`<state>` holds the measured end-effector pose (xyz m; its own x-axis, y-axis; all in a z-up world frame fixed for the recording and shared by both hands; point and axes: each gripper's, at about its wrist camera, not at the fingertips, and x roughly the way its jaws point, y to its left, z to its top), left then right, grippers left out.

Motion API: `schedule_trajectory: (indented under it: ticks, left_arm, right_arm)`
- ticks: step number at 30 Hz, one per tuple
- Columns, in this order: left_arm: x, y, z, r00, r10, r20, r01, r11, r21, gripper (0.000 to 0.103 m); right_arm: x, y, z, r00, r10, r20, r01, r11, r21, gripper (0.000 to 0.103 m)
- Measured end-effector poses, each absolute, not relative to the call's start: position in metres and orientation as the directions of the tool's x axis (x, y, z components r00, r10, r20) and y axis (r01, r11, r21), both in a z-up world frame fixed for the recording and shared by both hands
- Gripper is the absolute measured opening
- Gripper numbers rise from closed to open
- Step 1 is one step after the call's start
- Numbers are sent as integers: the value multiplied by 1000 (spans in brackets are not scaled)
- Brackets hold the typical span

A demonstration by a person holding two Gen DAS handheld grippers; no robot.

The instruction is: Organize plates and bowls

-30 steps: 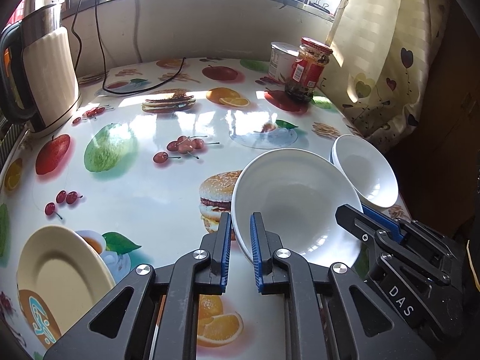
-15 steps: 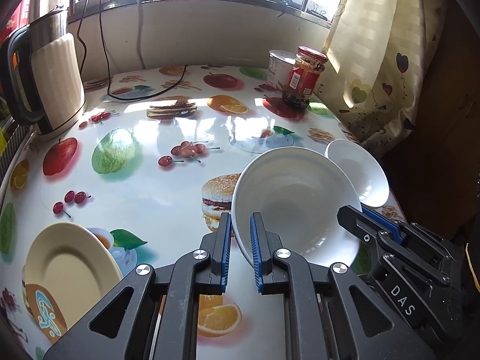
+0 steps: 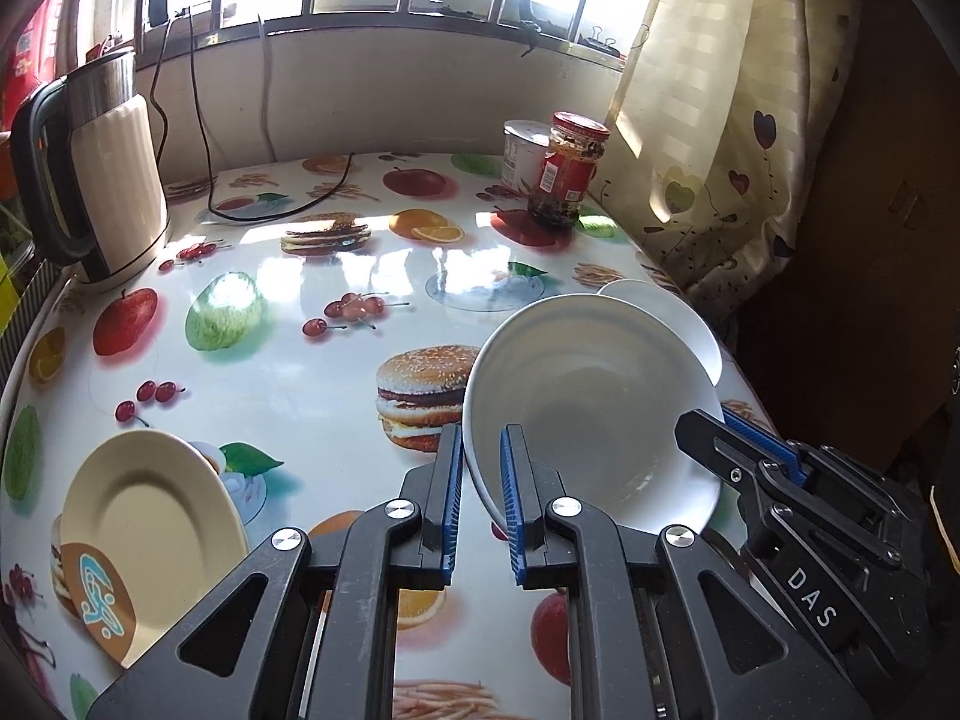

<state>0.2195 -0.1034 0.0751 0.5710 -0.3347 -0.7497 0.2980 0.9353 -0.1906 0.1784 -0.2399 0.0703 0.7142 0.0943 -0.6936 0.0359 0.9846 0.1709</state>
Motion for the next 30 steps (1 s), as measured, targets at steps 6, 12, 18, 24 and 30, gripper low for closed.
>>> schedule_trajectory:
  ticks: [6,12,18,24,30]
  left_arm:
    - [202,-107,82,571,-357,-739,323,926,-198,13]
    - [184,-113,86,565,-378,-734,352,914,-200,13]
    - [169,-118,85,547,-398,-736,378,902,-206,13]
    - [157,-124,80,522,-412,-747,402,891,-211,13]
    - [148,-132,71,495,-414,-764,420,884,-206,13]
  right_arm:
    - [156,-242,79,729,77,-681,51,985,166,13]
    - [132,-244,82,736,56,-675,74,984,163,13]
    - [111,-248,83,738,36,-673,95,983,158,13]
    - [93,-252,79,732,17,-682,122,980,155,13]
    - [78,-258,72,722,6,-692,147,976,162,13]
